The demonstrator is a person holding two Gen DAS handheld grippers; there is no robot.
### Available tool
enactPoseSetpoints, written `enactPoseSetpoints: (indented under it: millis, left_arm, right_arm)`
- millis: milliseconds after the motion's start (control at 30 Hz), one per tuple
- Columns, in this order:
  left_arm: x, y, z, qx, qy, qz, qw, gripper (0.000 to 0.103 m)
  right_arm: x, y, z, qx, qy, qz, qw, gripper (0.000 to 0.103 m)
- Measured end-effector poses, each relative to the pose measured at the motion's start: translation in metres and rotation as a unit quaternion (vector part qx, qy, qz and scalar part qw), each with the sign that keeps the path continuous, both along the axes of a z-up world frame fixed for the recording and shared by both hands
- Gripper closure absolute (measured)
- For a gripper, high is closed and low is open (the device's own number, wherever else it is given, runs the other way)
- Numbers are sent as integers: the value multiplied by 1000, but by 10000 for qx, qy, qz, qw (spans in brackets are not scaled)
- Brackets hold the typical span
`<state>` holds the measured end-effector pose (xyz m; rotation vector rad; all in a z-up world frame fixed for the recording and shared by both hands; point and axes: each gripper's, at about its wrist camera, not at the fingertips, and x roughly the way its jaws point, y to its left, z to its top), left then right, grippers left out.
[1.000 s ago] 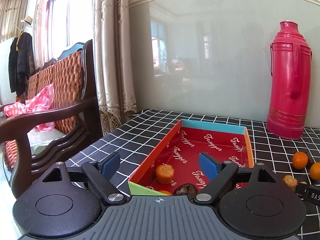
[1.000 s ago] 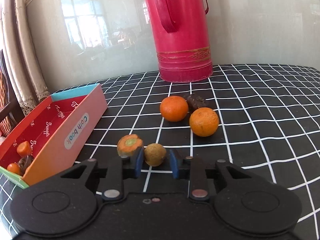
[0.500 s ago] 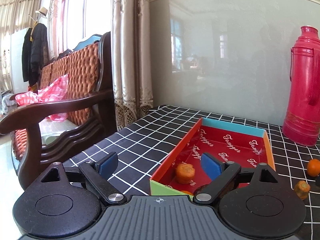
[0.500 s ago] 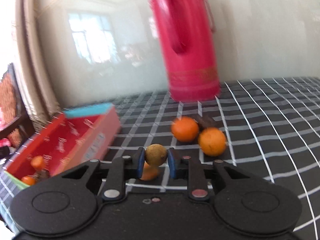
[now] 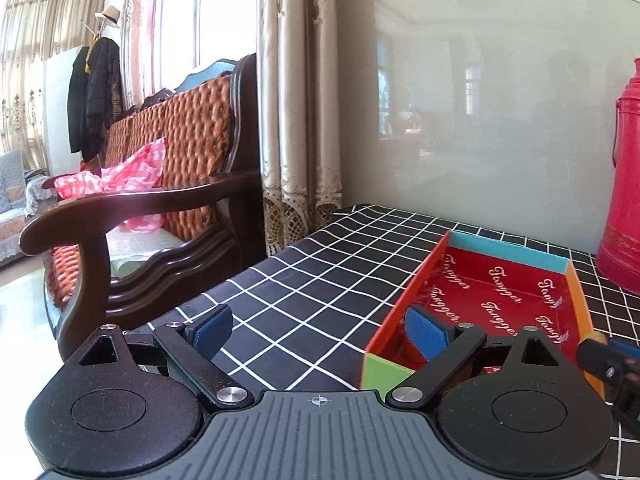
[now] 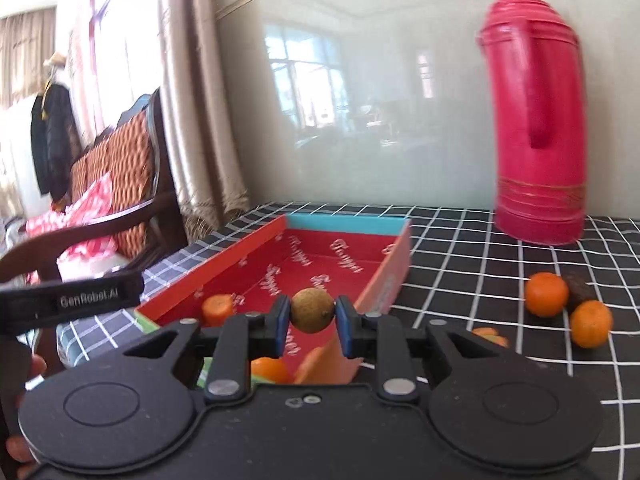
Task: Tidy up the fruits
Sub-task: 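Grasp the brown round fruit with the right tool and carry it to the box, then release the brown fruit into the box and withdraw the right tool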
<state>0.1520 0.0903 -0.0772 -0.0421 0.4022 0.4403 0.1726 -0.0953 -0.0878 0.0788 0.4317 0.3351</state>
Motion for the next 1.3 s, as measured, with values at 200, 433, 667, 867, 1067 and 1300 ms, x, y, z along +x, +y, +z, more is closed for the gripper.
enactPoseSetpoints:
  millis: [200,433,667,867,1067,1300]
  left_arm:
    - [-1,9,0,-60,0,86,9999,10]
    - [0,4,1,-73,-17,35,10000,10]
    - [2,-12,1,-51,-23,-136,9999,10]
    - [4,-42,5,41,-140,-525,9985,10]
    - [4,-88,8,198,-322,-1197,9921,10]
    - [-2,-152,5,413,-444,-2211,9734,10]
  right_arm:
    - [-2,5,1,-66,-50,-27,10000,75]
    - [-16,-37,16,275,-468,-1042,9931,32]
    - [-24,-79,19,206,-614,-2287,9713,15]
    - [-33,-114,19,249,-574,-3303,9418,7]
    - [-48,-136,21,-159,-807,-4026,9117,6]
    - [-67,-168,21,-234,-814,-4443,8919,6]
